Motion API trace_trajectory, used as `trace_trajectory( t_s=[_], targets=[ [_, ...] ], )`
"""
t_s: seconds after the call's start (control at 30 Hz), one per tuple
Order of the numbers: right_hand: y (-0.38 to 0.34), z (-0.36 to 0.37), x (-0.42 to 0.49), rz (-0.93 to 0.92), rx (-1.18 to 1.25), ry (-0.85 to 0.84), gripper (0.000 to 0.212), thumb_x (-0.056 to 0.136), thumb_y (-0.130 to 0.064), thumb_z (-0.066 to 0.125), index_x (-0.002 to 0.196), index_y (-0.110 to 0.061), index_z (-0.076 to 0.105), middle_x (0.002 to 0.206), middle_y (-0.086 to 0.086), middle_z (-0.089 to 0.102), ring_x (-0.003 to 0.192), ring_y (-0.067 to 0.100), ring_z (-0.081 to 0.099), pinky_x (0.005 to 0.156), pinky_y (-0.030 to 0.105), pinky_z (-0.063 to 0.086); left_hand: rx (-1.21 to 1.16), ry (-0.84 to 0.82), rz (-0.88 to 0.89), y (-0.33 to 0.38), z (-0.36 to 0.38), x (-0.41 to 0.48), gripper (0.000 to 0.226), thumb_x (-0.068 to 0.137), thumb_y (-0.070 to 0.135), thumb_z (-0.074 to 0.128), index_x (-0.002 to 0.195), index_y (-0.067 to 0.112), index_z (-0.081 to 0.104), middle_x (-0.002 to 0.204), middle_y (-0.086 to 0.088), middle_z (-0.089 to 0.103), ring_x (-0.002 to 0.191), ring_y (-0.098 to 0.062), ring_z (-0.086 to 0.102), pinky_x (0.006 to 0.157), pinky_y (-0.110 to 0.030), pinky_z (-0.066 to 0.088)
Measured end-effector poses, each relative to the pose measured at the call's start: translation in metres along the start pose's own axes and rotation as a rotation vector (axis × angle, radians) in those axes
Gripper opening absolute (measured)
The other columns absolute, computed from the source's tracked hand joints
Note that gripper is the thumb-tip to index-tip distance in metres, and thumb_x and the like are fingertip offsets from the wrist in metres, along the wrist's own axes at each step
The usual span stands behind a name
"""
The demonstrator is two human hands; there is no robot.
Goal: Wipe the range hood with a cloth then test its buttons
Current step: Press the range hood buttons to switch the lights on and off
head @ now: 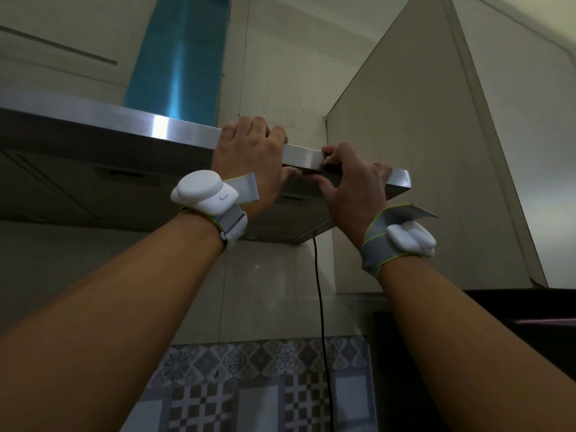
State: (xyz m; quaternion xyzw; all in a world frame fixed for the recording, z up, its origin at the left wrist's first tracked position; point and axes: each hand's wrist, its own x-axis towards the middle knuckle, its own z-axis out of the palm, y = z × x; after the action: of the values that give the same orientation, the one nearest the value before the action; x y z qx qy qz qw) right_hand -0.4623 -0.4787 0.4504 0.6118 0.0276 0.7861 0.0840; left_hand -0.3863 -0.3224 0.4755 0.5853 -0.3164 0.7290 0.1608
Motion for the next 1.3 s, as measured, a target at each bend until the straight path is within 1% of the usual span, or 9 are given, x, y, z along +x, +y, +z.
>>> trace_trajectory(
  t_s=[0.2,0.33,0.43,0.6,0.73,0.93,1.3],
  targets=[
    [0.0012,0.0019,0.0001,-0.008,0.013,0.004,0.029,0.081,-0.034,0.071,0.103,-0.021,0.057,0.106,-0.009,0.069,0.091,0.018,0.065,0.084,0.032,0.024,0.003,0.002,-0.001,-0.0002,0.0016,0.0007,0.057,0.087,0.061,0.053,0.119,0.014,0.055,0.117,-0.014,0.055,0.111,-0.032,0.049,0.096,-0.044,0.037],
    [0.0016,0.0032,0.0004,-0.006,0.017,0.006,0.029,0.082,-0.036,0.071,0.102,-0.022,0.056,0.105,-0.009,0.069,0.091,0.017,0.065,0.087,0.037,0.029,0.004,0.008,0.001,-0.0011,0.0027,0.0004,0.057,0.086,0.061,0.053,0.118,0.014,0.055,0.116,-0.014,0.055,0.11,-0.033,0.049,0.096,-0.044,0.037],
    [0.0014,0.0025,0.0001,-0.005,0.015,0.002,0.029,0.082,-0.035,0.071,0.104,-0.021,0.057,0.105,-0.009,0.069,0.091,0.018,0.065,0.088,0.038,0.03,0.004,0.014,0.003,-0.0014,0.0039,0.0009,0.057,0.086,0.062,0.054,0.117,0.014,0.055,0.115,-0.014,0.055,0.109,-0.033,0.049,0.096,-0.044,0.037],
    [0.0005,0.0013,0.001,0.001,-0.001,0.003,0.029,0.081,-0.036,0.071,0.103,-0.023,0.057,0.104,-0.01,0.069,0.09,0.017,0.065,0.086,0.034,0.025,0.009,0.027,0.005,-0.0017,0.0048,0.0012,0.059,0.085,0.063,0.055,0.117,0.014,0.056,0.115,-0.015,0.056,0.109,-0.033,0.049,0.095,-0.045,0.037],
    [-0.0003,0.0012,0.0007,0.005,0.011,0.004,0.029,0.081,-0.035,0.072,0.103,-0.022,0.057,0.104,-0.01,0.069,0.091,0.017,0.065,0.086,0.035,0.027,0.009,0.024,0.001,-0.001,0.0037,0.0011,0.059,0.085,0.062,0.054,0.118,0.013,0.056,0.115,-0.015,0.056,0.109,-0.033,0.049,0.095,-0.045,0.037],
    [0.0001,0.0019,0.0003,0.008,0.018,-0.002,0.03,0.081,-0.036,0.072,0.103,-0.021,0.057,0.107,-0.008,0.069,0.093,0.017,0.065,0.085,0.033,0.024,0.013,0.014,0.0,-0.0002,0.0023,0.0005,0.059,0.086,0.062,0.054,0.119,0.013,0.055,0.118,-0.015,0.056,0.112,-0.033,0.049,0.097,-0.044,0.036],
    [-0.0006,0.0004,0.0006,0.021,0.027,-0.016,0.028,0.082,-0.035,0.071,0.102,-0.022,0.056,0.106,-0.01,0.068,0.094,0.017,0.064,0.084,0.032,0.023,0.014,0.01,0.007,-0.0003,0.0027,0.0011,0.057,0.087,0.062,0.053,0.118,0.015,0.055,0.115,-0.014,0.055,0.109,-0.032,0.049,0.095,-0.044,0.037]
  ],
)
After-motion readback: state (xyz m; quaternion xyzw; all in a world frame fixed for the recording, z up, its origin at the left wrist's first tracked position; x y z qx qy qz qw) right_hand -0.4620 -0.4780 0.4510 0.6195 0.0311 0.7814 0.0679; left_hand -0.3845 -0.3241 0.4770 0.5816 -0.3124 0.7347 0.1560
